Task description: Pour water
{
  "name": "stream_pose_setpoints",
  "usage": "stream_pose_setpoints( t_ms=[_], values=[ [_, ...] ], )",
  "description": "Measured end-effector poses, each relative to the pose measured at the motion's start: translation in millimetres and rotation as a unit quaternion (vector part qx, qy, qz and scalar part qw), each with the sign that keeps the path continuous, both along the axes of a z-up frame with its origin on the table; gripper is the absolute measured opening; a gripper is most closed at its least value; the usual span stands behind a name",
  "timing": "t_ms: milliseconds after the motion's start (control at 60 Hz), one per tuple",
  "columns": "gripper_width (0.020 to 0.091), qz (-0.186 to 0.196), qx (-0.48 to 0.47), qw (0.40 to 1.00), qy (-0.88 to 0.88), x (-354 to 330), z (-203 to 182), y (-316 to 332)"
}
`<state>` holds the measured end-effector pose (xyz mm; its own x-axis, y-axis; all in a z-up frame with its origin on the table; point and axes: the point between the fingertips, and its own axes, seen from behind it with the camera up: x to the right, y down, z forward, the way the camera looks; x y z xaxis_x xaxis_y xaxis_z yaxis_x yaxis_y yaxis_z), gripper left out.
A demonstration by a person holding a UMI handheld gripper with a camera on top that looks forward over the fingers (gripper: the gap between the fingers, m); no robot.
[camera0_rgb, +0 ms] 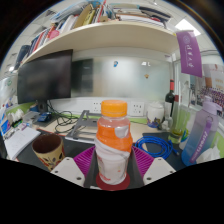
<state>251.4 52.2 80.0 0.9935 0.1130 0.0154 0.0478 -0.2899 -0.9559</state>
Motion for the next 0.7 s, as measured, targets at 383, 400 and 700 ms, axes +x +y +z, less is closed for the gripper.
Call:
stream_pose_setpoints(
  t_ms=[383,400,700],
  values=[
    [0.0852,-0.105,-0.055,0.993,-0.002,-22.1,88.0,-137.6],
    [0.0852,-0.107,-0.054,0.993,-0.001,-25.2,92.7,-142.6],
    [0.0857,-0.134,-0.028,0.99,-0.022,-56.0,143.6,-194.1]
  ],
)
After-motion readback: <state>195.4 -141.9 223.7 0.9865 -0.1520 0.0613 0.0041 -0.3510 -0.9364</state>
